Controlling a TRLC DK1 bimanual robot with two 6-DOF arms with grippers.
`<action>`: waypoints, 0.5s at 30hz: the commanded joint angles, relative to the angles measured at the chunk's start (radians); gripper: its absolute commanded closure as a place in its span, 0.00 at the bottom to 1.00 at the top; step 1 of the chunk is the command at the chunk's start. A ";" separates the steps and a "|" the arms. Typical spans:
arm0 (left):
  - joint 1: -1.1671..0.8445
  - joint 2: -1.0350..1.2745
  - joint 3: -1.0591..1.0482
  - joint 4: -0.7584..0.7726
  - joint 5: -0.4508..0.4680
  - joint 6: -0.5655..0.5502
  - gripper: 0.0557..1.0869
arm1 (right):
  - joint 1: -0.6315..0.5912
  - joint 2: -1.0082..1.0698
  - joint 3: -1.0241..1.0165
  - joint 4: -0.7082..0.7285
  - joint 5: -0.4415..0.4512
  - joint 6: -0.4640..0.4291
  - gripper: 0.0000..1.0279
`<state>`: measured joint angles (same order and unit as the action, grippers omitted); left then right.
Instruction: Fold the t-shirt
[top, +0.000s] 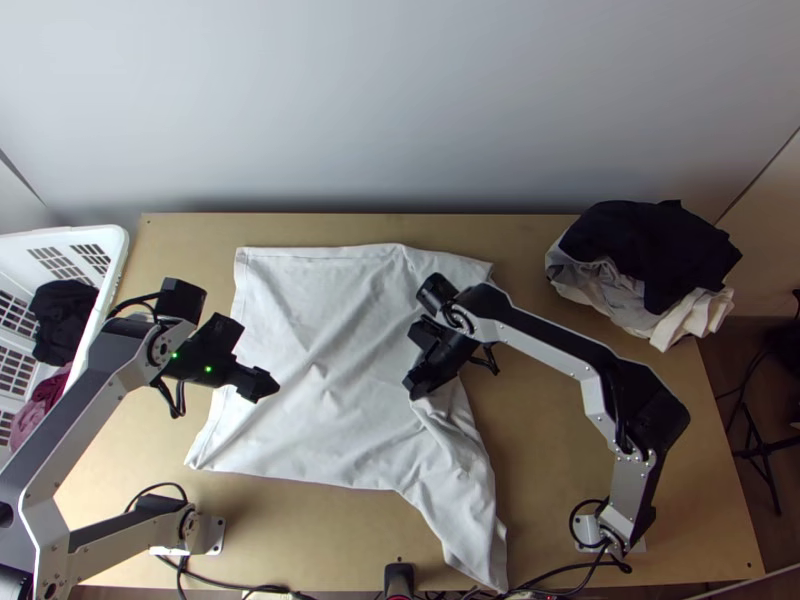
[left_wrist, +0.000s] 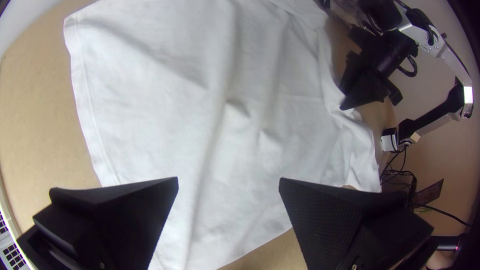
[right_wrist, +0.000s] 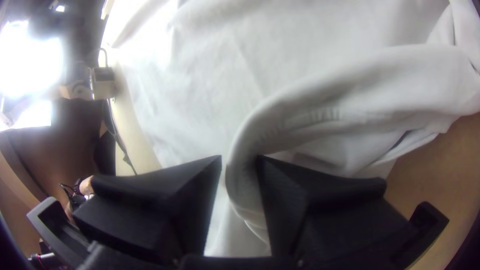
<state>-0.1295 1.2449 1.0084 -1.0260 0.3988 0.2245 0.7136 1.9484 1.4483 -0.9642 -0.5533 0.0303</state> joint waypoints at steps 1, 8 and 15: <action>-0.001 0.005 -0.008 0.001 0.000 -0.001 0.05 | -0.028 -0.020 -0.020 0.004 0.000 0.008 0.37; 0.008 0.027 0.010 0.076 -0.003 -0.016 0.05 | -0.287 -0.098 0.152 -0.034 0.003 -0.003 0.29; 0.013 0.123 0.114 0.129 -0.011 -0.024 0.05 | -0.388 -0.089 0.179 -0.057 0.115 -0.073 0.29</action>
<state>-0.1215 1.2976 1.0477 -0.9401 0.3912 0.2089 0.4194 1.8679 1.5948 -1.0046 -0.5259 0.0185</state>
